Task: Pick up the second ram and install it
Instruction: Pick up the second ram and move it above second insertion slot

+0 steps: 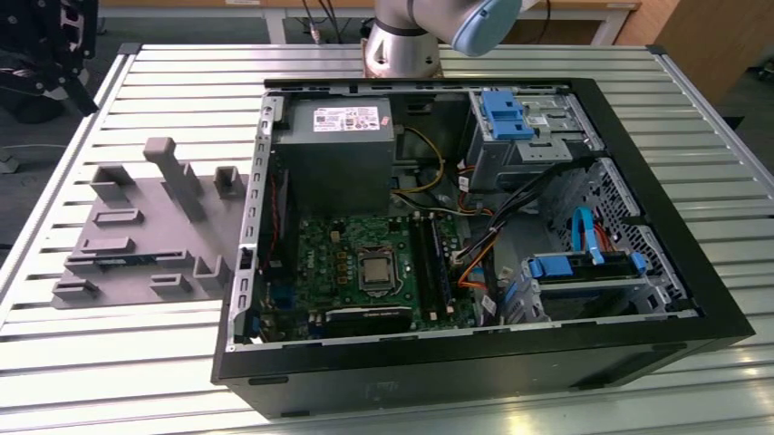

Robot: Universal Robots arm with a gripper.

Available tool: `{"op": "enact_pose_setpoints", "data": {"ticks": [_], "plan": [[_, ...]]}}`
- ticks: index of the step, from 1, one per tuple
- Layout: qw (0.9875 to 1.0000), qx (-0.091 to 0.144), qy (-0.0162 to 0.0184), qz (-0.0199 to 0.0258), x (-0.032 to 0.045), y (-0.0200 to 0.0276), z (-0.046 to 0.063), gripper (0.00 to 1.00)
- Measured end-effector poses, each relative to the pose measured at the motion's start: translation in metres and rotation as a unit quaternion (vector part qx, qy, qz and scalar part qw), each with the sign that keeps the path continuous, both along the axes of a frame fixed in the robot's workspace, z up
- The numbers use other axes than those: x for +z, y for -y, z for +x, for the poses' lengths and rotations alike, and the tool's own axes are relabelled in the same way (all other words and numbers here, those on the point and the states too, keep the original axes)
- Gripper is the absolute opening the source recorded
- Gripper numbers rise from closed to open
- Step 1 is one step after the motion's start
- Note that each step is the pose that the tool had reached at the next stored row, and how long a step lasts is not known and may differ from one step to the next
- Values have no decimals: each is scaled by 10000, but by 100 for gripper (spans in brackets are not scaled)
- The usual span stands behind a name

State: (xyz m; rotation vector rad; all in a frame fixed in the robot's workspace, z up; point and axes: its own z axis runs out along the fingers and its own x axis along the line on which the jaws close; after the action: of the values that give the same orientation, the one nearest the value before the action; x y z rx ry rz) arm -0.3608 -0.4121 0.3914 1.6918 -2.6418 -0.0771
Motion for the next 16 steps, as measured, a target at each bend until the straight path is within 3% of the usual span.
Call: {"op": "enact_pose_setpoints", "data": {"ticks": [3,9,13,16], "plan": [[9998,204,-1,-1,0,0,-3,11],[9994,336,1,0,-2,1,-4,11],[9976,694,0,0,-2,1,-3,11],[9953,967,0,0,-3,2,-3,11]]}}
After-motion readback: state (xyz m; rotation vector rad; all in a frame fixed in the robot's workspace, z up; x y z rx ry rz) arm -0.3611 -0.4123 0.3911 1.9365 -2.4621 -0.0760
